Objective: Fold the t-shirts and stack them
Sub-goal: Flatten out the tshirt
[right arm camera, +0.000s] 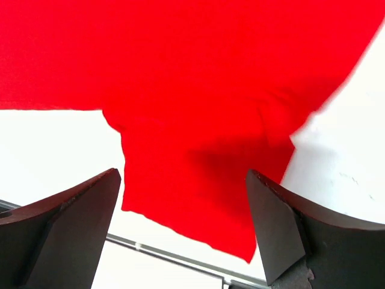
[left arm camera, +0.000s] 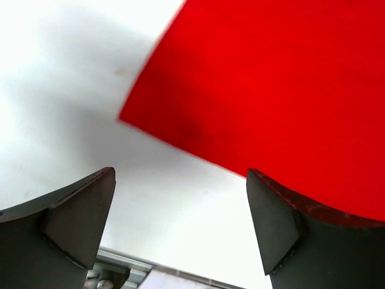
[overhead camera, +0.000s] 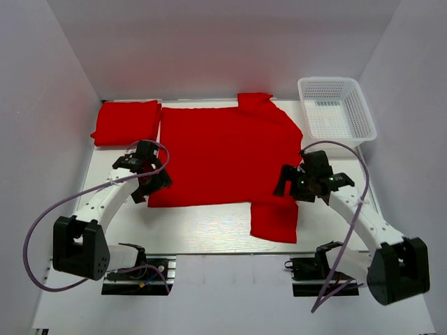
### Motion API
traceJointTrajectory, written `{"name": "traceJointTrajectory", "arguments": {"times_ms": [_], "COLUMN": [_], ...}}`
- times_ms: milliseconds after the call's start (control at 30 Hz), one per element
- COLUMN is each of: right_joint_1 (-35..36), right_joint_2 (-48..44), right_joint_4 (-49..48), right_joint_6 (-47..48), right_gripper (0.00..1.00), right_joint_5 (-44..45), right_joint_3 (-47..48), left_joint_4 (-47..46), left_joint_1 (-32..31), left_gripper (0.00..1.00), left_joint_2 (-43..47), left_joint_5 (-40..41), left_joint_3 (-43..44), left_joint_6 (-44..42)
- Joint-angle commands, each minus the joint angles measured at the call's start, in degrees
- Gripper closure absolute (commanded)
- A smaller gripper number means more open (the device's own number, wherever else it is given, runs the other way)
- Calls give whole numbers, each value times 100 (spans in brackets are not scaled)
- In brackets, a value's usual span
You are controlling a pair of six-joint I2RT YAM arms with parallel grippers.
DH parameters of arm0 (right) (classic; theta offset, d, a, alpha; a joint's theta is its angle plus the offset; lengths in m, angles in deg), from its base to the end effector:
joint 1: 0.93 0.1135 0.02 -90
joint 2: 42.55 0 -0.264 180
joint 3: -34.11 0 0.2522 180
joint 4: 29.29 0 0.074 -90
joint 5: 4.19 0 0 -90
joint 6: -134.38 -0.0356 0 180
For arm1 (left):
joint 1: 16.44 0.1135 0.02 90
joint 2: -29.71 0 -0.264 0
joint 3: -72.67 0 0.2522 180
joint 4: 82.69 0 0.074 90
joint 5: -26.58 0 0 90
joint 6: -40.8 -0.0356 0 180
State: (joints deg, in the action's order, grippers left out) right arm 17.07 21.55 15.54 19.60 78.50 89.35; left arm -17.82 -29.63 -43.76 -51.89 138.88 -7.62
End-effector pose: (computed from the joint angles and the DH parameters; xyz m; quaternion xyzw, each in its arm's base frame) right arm 0.2065 0.0719 0.2241 0.0362 0.9478 0.1698 0.2674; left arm 0.2241 -0.0452 0.2311 -0.2561 0.9490 0.0170 0.1829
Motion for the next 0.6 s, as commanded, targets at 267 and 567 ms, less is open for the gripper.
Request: {"name": "traceJointTrajectory", "arguments": {"times_ms": [267,567], "right_joint_1": [-51,-60], "right_joint_2": [-1310,-1690], "right_joint_4": [1243,1560], "right_joint_6": [-713,-748], "right_gripper": [10,10], "right_joint_5": [212,511], "right_joint_3": [-587,-614], "left_joint_4": [40,-900], "left_joint_1": [484,765], "left_gripper": [0,2], "left_joint_2": [-255,-667], "left_joint_5": [666,351], "left_joint_3": [-647,-1087], "left_joint_6": [667,588]}}
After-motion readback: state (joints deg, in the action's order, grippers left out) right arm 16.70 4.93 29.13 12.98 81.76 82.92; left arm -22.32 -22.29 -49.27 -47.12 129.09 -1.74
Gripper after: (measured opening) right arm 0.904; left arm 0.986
